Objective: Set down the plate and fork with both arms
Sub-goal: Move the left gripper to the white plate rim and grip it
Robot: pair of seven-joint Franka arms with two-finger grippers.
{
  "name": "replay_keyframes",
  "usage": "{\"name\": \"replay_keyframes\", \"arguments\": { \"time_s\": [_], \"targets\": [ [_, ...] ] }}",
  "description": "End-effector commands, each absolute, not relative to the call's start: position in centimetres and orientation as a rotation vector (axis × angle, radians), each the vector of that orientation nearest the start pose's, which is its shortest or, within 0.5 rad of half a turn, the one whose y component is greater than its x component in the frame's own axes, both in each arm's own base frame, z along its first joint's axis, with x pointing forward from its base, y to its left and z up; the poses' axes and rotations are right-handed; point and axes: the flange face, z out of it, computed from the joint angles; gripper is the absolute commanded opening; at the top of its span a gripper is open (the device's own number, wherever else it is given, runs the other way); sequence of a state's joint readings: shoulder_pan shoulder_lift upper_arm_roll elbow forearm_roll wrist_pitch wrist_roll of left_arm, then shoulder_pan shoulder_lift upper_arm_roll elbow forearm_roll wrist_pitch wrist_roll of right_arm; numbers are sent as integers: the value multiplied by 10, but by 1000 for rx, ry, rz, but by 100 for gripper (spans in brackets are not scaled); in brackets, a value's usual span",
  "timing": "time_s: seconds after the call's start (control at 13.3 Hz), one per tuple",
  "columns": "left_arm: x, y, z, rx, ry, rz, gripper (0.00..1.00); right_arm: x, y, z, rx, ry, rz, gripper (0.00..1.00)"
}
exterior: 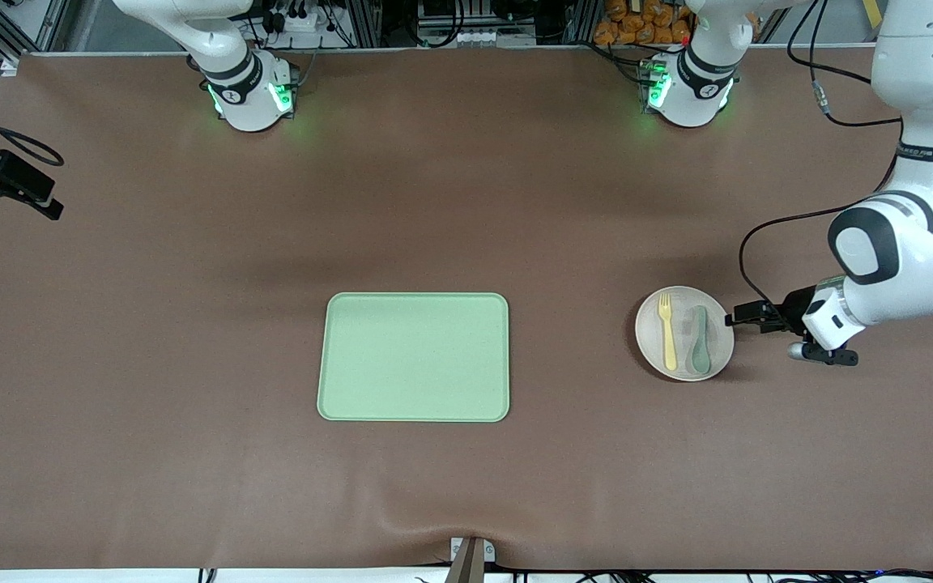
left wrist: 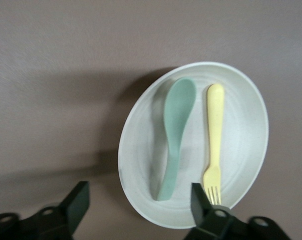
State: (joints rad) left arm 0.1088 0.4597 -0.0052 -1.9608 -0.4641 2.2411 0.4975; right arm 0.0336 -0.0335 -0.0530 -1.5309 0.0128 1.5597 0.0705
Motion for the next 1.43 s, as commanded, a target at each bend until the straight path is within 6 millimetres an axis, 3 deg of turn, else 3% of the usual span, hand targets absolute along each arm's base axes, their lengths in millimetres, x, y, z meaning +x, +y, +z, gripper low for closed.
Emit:
{"name": "replay_keyframes", "arguments": {
  "time_s": [0.0,0.45,0.83,1.35],
  "targets": [
    [597,49,217,-3526,130,108,77,543,-12,662,-3114,130,-102,100],
    [600,51,191,-3490,129,92,59,543,-10,662,-3114,128,-100,100],
    [602,49,191,-3484,109,76,38,543,-10,662,-3114,128,-102,100],
    [606,42,188,-3484,103,80,29,543,-13,662,-3114,135,-102,100]
  ]
}}
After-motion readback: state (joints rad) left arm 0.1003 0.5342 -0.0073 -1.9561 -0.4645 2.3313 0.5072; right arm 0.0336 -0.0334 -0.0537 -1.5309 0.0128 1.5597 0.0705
